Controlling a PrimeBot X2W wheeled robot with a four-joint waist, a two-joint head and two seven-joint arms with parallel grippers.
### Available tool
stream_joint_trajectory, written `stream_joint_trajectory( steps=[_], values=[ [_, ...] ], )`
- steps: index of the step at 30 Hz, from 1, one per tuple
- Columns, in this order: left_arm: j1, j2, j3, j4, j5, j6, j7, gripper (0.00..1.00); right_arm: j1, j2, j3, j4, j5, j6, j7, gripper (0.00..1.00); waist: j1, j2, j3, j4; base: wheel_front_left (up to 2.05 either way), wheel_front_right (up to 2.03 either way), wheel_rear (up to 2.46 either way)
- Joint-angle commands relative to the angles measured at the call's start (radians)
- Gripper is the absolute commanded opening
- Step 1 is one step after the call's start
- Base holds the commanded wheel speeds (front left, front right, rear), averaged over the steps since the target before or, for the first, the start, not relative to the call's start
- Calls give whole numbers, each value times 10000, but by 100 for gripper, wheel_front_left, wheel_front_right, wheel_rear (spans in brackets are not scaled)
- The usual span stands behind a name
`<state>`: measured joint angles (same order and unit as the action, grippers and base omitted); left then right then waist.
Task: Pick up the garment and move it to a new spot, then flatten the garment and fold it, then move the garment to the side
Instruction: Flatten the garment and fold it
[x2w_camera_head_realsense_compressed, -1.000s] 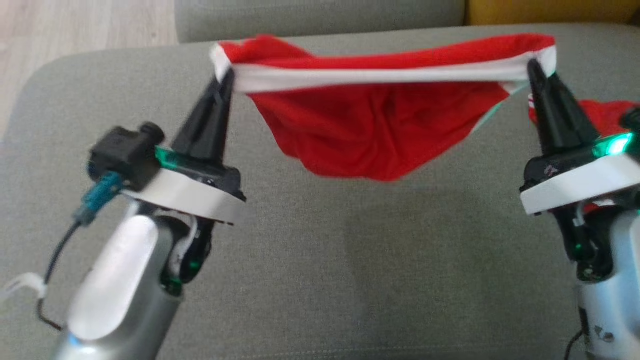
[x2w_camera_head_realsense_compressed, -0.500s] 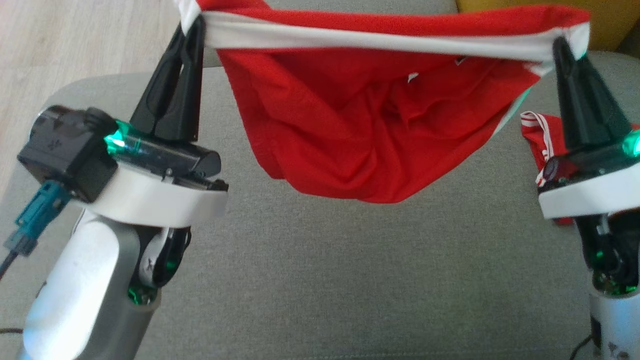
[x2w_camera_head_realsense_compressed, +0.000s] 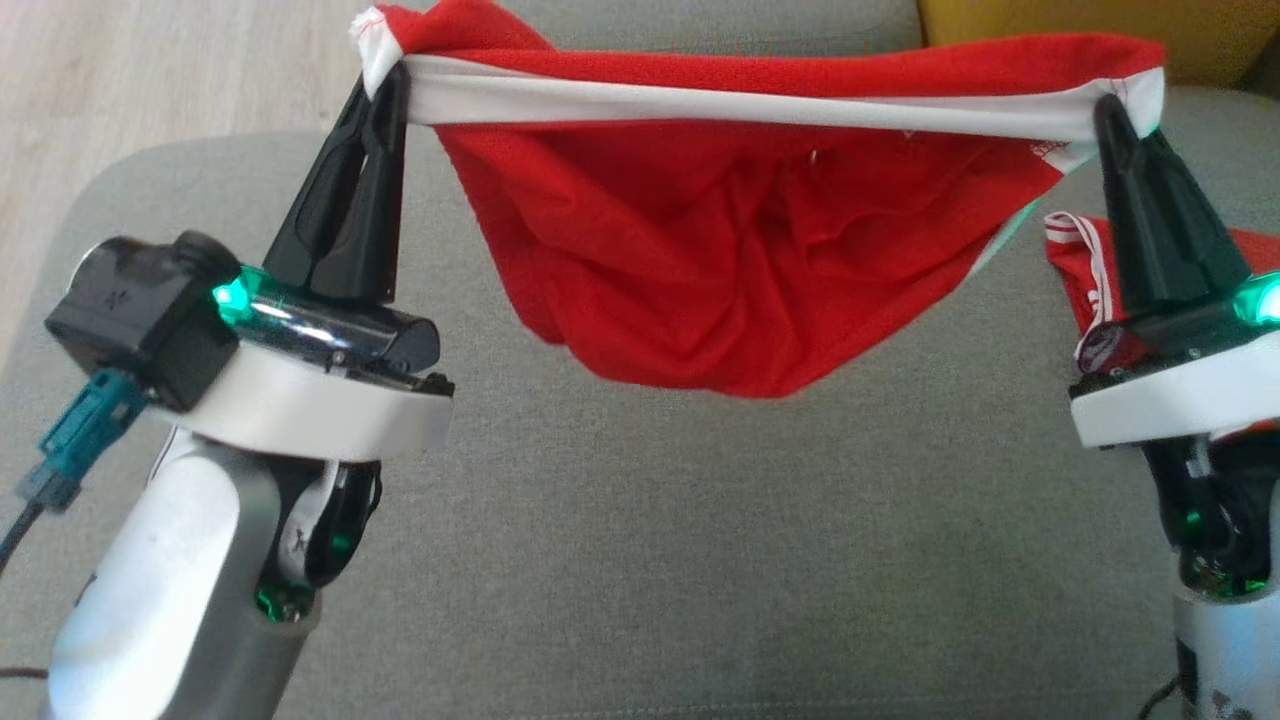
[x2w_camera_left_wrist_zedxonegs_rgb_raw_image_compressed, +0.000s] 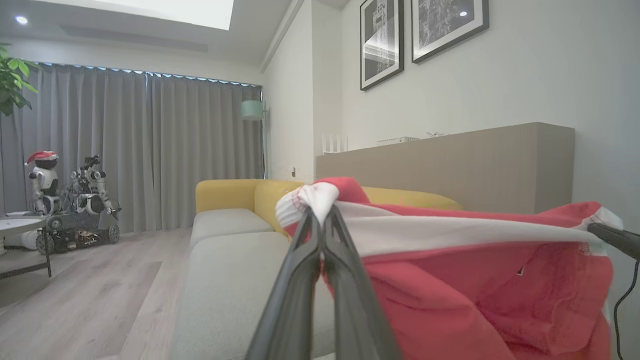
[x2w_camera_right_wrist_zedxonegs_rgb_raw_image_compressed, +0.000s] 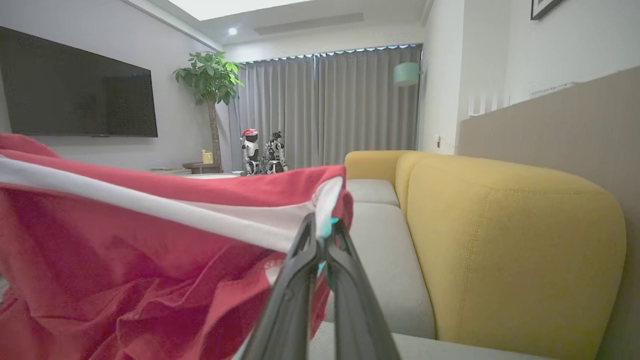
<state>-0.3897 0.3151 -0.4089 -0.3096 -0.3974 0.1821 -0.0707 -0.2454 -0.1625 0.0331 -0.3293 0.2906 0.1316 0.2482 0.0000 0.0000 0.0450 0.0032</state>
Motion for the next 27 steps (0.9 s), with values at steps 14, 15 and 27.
stream_joint_trajectory(
  steps=[14,15,27],
  values=[
    [-661,-619,228,3854,-1156,-686,-760,0,-809,241,740,3636,1011,-9,-398,0,0,0,1061,-129,0,0,0],
    [-661,-619,228,3854,-1156,-686,-760,0,-809,241,740,3636,1011,-9,-398,0,0,0,1061,-129,0,0,0],
    [166,-1772,-247,7766,-1864,-1398,-1562,39,-815,363,1369,7948,1774,-9,-2078,0,0,0,1553,-95,0,0,0]
  ],
)
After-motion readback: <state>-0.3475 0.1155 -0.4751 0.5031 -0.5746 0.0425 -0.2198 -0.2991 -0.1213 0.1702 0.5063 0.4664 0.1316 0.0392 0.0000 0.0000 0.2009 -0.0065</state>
